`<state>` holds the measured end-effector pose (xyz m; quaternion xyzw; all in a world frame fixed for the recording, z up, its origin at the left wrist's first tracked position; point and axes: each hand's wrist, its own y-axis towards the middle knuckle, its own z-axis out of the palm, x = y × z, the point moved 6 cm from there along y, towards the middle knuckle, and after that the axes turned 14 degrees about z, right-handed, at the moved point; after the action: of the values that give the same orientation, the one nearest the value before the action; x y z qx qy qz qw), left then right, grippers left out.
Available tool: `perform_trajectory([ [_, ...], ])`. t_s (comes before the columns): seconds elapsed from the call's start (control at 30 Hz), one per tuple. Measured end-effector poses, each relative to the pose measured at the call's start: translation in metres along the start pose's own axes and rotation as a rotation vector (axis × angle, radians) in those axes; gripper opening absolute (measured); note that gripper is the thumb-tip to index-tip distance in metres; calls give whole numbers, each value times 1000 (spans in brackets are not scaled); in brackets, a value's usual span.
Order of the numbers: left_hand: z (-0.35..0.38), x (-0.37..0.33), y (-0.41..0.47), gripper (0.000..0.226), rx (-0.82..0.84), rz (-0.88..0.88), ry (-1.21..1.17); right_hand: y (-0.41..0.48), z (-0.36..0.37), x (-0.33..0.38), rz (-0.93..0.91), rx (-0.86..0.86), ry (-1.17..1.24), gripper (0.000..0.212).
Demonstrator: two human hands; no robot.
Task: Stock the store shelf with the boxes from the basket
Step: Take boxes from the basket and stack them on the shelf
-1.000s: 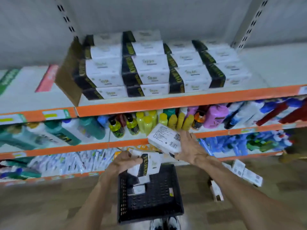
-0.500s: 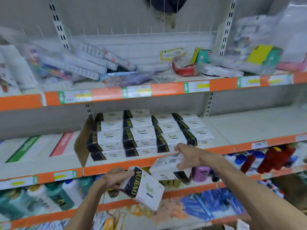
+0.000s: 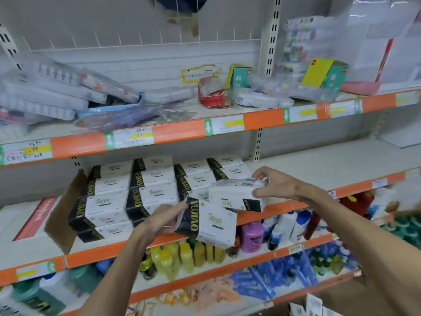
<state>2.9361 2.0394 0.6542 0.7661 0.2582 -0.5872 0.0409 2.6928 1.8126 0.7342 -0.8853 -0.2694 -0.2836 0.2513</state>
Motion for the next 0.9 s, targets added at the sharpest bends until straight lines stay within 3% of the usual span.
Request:
perform_trajectory([
  [0.2,34,-24,45,53,-242,0,-115,55,-39,-33,-55,-62,76,49],
  [0.37,44,-30,62,34,-538,-6,-303,100,-52,-44,-115,-82,12,61],
  [0.5,44,-26,65,36,-699,-54,-202,128,-38,-52,-102,21,-150,74],
  [0.63,54,-24,72,31,-575,-37,-149,148,-20,-47,-63,15,-436,88],
  [0.77,60,-27,66,44,-461,41,-254,161,-5,-21,-73,-30,-470,91],
  [0.9,56,-24,64,44,-476,-23,-272,167,14,-5,-75,-57,-513,86],
])
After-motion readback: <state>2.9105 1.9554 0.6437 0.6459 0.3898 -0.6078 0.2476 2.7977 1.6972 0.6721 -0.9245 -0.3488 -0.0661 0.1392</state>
